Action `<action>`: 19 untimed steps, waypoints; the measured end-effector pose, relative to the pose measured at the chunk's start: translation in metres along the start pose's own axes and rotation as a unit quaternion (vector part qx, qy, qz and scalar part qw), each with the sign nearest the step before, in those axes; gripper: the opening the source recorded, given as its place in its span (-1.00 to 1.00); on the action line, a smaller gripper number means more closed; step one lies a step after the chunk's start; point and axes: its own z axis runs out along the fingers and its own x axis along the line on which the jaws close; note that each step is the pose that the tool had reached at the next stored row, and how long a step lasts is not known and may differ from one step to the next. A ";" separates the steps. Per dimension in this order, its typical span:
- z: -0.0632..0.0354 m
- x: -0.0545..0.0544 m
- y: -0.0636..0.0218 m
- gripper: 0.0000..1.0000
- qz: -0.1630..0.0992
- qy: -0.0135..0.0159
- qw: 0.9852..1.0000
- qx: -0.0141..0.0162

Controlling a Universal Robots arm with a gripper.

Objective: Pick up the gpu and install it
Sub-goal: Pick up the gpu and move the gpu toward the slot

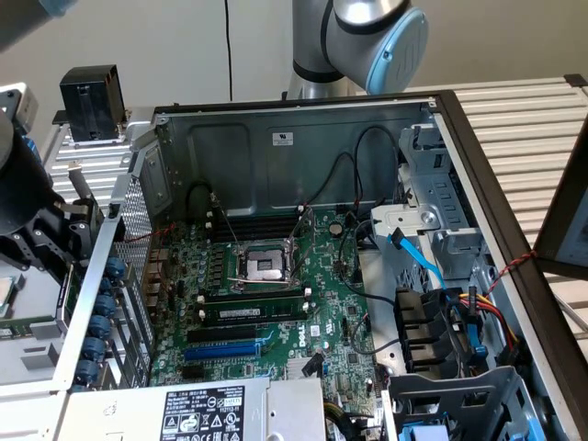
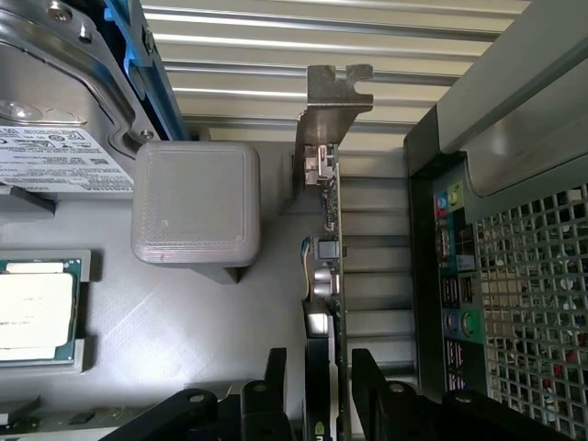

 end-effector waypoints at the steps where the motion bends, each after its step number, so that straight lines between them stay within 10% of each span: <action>1: 0.0003 0.000 0.0000 -0.18 0.000 0.000 1.000 0.000; 12: 0.0035 0.000 0.0034 -0.18 0.000 0.000 1.000 0.000; 19: 0.0037 0.000 0.0038 -0.18 -0.002 0.000 1.000 0.014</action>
